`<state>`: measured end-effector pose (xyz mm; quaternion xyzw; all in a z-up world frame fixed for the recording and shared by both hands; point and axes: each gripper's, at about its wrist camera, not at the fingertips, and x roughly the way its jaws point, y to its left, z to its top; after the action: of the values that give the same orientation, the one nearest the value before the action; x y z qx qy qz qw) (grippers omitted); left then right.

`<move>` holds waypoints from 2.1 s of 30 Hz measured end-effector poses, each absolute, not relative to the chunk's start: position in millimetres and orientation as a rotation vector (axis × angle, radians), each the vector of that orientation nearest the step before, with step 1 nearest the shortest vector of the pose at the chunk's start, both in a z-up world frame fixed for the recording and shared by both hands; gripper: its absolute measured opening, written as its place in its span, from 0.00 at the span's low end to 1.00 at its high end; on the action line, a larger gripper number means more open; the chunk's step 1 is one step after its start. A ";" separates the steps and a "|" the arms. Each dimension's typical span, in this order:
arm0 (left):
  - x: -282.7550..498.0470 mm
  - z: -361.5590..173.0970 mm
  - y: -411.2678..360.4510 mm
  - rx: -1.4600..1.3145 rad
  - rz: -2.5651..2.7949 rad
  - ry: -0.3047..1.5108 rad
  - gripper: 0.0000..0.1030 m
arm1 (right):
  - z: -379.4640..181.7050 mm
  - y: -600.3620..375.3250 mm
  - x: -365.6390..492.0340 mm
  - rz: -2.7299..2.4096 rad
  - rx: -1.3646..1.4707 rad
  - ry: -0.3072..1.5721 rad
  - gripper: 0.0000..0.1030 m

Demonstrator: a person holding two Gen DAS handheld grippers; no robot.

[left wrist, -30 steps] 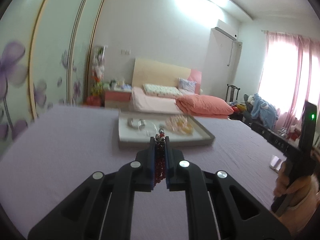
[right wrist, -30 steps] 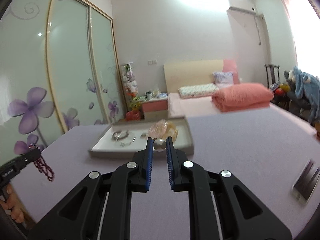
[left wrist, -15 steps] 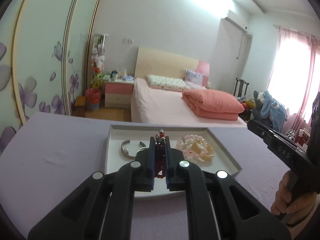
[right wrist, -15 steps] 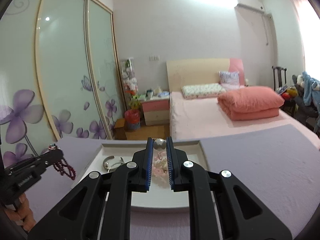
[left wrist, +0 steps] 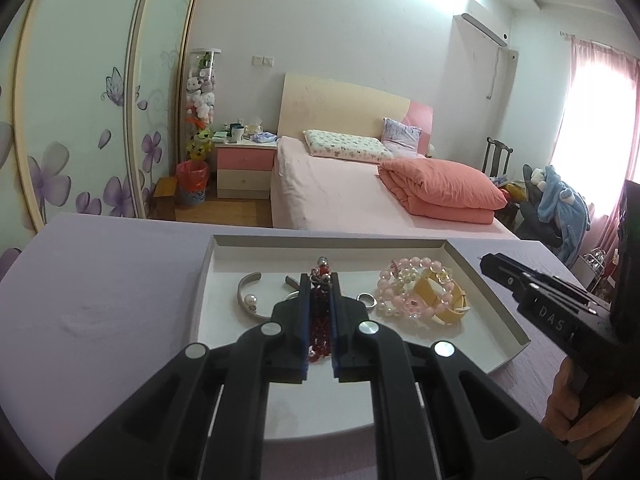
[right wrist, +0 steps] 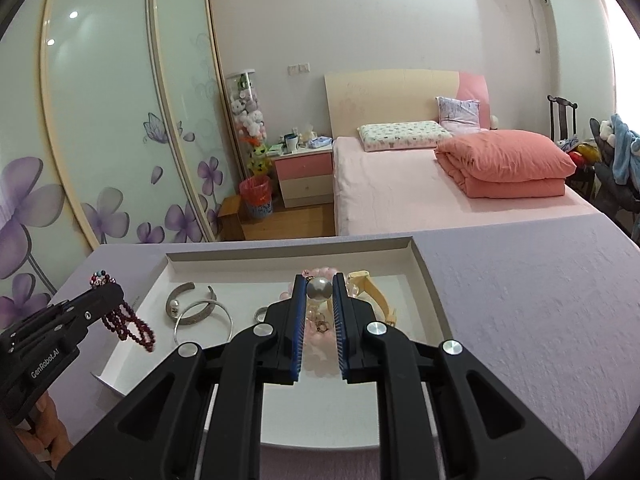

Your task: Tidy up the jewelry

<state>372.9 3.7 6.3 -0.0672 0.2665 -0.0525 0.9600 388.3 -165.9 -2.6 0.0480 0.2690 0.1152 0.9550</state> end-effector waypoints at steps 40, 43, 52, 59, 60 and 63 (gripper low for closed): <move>207.2 23.3 38.5 -0.150 -0.014 0.410 0.96 | 27.9 -186.4 244.0 0.211 0.084 0.356 0.98; 181.4 22.8 36.6 -0.124 -0.005 0.362 0.96 | 23.7 -187.3 226.0 0.222 0.110 0.352 0.98; 122.3 20.3 27.6 -0.104 0.022 0.285 0.96 | 6.7 -192.7 187.3 0.184 0.135 0.356 0.98; 102.6 12.9 29.4 -0.145 0.005 0.309 0.96 | -1.1 -191.2 169.8 0.156 0.109 0.335 0.98; 102.8 12.9 30.3 -0.145 0.001 0.310 0.96 | -1.4 -190.5 169.7 0.160 0.112 0.337 0.98; 101.1 14.2 27.6 -0.135 -0.005 0.303 0.96 | -0.8 -191.3 165.2 0.160 0.105 0.330 0.98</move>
<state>101.1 27.6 14.2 -0.0671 0.1508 -0.0026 0.9863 165.2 -191.3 -0.8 0.0523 0.1641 0.0796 0.9818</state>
